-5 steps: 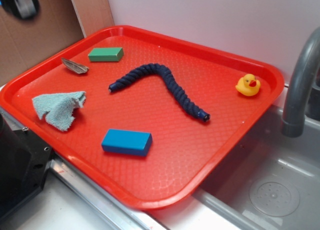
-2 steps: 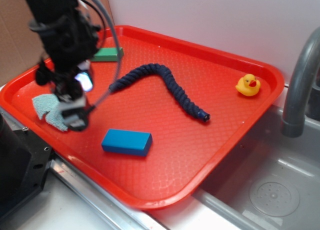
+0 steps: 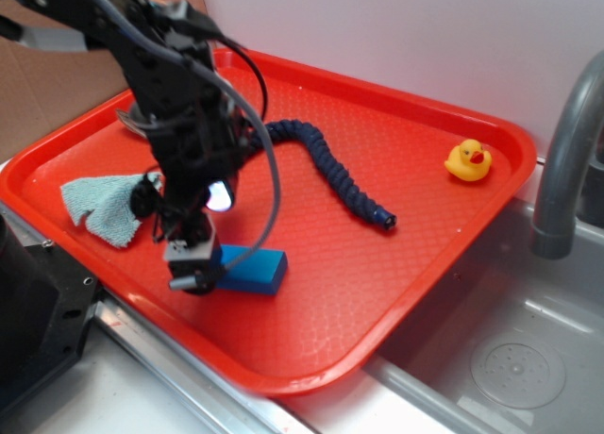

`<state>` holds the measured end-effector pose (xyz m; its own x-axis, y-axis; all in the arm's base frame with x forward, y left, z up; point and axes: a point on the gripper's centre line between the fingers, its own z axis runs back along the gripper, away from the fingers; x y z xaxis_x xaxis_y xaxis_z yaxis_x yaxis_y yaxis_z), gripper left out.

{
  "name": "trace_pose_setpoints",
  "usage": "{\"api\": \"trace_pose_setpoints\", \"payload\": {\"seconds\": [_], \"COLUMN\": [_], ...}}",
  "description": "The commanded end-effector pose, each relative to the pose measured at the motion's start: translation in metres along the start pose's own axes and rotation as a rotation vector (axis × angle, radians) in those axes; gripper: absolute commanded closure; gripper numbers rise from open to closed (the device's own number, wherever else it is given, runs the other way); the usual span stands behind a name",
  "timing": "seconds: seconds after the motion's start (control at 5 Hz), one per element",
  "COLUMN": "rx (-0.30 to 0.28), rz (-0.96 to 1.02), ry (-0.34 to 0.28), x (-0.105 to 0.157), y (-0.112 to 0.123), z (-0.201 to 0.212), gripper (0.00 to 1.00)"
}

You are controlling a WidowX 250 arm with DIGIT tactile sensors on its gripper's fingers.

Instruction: Grab the blue block.

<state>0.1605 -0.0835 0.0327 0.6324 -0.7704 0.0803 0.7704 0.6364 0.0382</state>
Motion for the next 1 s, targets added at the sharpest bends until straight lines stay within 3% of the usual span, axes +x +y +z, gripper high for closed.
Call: {"api": "trace_pose_setpoints", "payload": {"seconds": [0.0,0.2,0.4,0.6,0.8], "rx": [-0.08,-0.06,-0.032,0.033,-0.016], "rz": [-0.029,-0.026,-0.043,-0.027,-0.22], "ry": [-0.039,-0.075,-0.069,-0.123,-0.192], "x": [0.0,-0.005,-0.003,0.001,0.028], "y": [-0.018,-0.022,-0.018,0.0,0.016], "z": [-0.003,0.01,0.013,0.058,0.087], "gripper": [0.0,0.0,0.0,0.0,0.0]}}
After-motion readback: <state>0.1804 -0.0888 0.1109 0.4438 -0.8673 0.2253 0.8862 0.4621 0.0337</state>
